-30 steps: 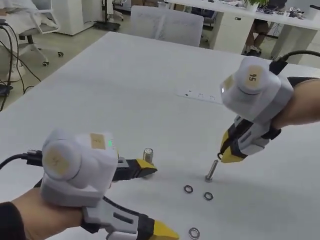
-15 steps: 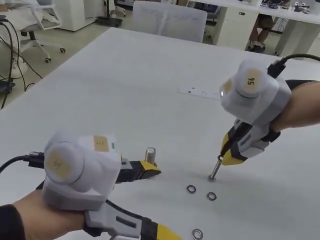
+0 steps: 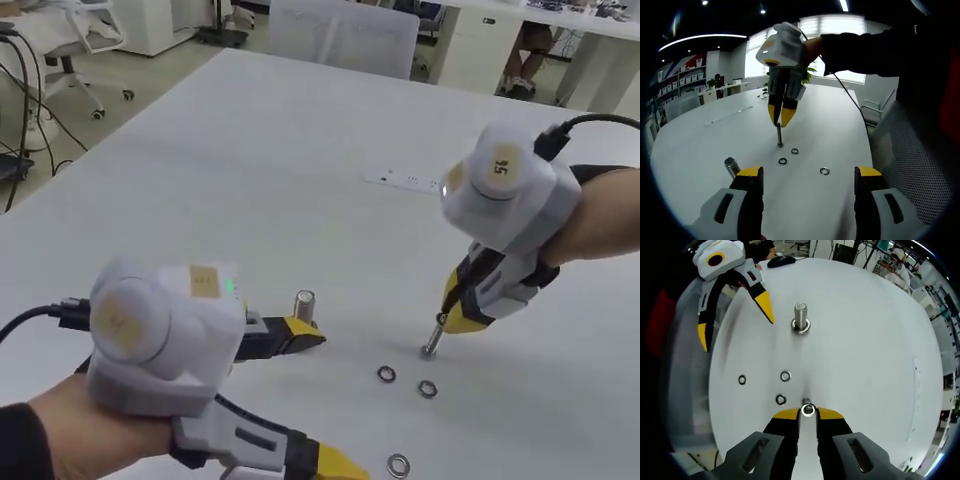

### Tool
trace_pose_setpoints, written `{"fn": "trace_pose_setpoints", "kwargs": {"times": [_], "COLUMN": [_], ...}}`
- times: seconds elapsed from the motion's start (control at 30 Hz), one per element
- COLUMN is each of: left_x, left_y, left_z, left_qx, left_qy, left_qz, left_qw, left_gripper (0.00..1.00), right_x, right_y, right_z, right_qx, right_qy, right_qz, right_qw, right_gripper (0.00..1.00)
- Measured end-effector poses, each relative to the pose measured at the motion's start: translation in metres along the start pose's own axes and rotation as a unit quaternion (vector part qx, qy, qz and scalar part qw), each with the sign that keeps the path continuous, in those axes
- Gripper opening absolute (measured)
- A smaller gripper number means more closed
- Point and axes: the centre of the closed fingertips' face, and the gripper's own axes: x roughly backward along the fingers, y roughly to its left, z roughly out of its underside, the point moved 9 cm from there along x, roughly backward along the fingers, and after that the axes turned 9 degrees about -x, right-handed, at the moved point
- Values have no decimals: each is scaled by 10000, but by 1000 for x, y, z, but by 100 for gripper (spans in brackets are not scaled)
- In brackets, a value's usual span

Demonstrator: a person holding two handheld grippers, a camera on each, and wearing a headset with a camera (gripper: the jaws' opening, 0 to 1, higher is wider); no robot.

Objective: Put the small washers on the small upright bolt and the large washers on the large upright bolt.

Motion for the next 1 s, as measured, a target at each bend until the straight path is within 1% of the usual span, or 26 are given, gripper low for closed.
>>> {"fn": "trace_pose_setpoints", "kwargs": {"times": [0.17,0.27,0.87,1.0], "left_x": [0,-1,0,0], "left_y": [0,0,1,1], "left_z": [0,0,1,2], "left_qx": [0,6,11,10], "left_qy": [8,5,7,20], "left_qz": [6,-2,-26,-26], "left_qw": [10000,10000,10000,10000], "left_gripper": [74,74,73,73], "right_x": [-6,-13,-41,-46], "right_y": [0,0,2,1], "right_z": [1,3,8,10], "right_qx": [-40,-37,-193,-193], "right_qy": [-1,21,-1,20], "right_qz": [-31,-45,-158,-144], "right_qw": [10000,10000,9997,9997], "right_gripper": [14,14,14,14]}}
